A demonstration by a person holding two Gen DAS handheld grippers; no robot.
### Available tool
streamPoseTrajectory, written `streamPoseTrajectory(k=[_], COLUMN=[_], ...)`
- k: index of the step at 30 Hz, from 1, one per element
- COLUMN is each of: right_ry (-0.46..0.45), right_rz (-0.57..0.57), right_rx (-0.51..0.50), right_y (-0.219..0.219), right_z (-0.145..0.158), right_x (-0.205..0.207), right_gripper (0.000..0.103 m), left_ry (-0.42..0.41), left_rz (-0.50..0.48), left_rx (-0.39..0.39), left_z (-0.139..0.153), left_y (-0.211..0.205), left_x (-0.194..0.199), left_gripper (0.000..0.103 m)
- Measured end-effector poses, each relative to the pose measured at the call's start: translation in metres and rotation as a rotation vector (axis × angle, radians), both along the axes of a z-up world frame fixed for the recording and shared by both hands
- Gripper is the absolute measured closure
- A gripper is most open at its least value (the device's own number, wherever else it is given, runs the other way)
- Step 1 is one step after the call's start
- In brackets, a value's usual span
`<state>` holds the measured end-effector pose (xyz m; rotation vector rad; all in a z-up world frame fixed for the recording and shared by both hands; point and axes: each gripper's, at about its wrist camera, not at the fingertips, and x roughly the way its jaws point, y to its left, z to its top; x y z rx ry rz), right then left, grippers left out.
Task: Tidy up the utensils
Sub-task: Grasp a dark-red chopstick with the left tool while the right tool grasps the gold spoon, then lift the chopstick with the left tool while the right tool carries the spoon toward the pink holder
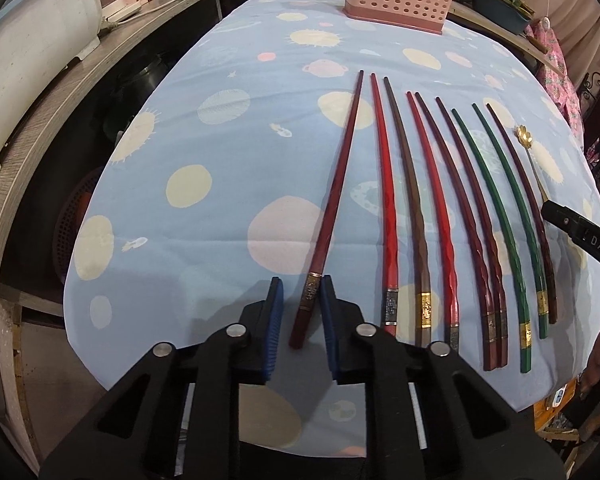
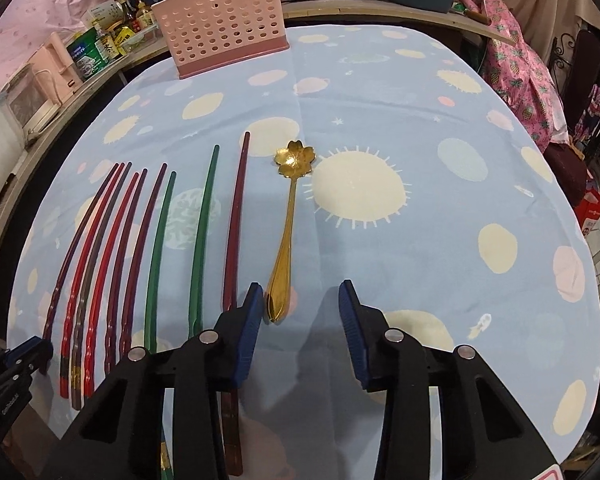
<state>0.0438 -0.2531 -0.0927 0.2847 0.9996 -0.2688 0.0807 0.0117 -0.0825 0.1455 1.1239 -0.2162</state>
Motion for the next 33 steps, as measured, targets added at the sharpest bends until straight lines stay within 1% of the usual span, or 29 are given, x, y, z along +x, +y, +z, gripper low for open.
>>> streamPoseTrajectory(k=[2, 3, 4, 5, 6, 11, 13, 18, 23, 27, 33], right_ry=[-0.002, -0.003, -0.004, -0.004, -0.006, -0.017, -0.028, -0.067, -0.121, -0.165, -0.203], right_rz=[0.010, 0.013, 0.017, 0.019, 0.019, 0.008, 0.003, -0.013, -0.026, -0.035, -0.038], right_rx=[-0.026, -0.033, -0.036, -0.033, -0.028, -0.018, -0.018, -0.011, -0.016, -0.013, -0.010], right_y=[0.002, 0.002, 0.002, 0.002, 0.000, -0.004, -0.005, -0.011, -0.018, -0.026, -0.039], right_z=[0.000, 0.000, 0.000, 0.000, 0.000, 0.005, 0.011, 0.032, 0.061, 0.084, 0.101], right_x=[0.002, 0.002, 0.001, 0.001, -0.001, -0.013, -0.019, -0.034, -0.042, -0.040, -0.025], right_gripper=[0.073, 0.080, 0.085, 0.087, 0.092, 0.092, 0.092, 0.092, 0.092, 0.093, 0.093], left_ry=[0.000, 0.000, -0.001, -0.002, -0.003, -0.012, -0.020, -0.052, -0.096, -0.154, -0.234], left_rz=[0.006, 0.006, 0.005, 0.005, 0.004, 0.006, 0.006, 0.009, 0.020, 0.032, 0.048], left_rx=[0.004, 0.004, 0.005, 0.005, 0.005, -0.011, -0.017, -0.035, -0.078, -0.108, -0.129], left_z=[0.000, 0.000, 0.001, 0.001, 0.001, 0.008, 0.013, 0.031, 0.062, 0.092, 0.129], left_y=[0.000, 0.000, 0.000, 0.000, 0.000, 0.002, 0.003, 0.004, 0.008, 0.012, 0.011], left_x=[0.000, 0.000, 0.000, 0.000, 0.000, -0.003, -0.006, -0.010, -0.009, -0.003, 0.021], left_gripper=[0.090, 0.090, 0.091, 0.091, 0.091, 0.094, 0.096, 0.096, 0.096, 0.096, 0.096])
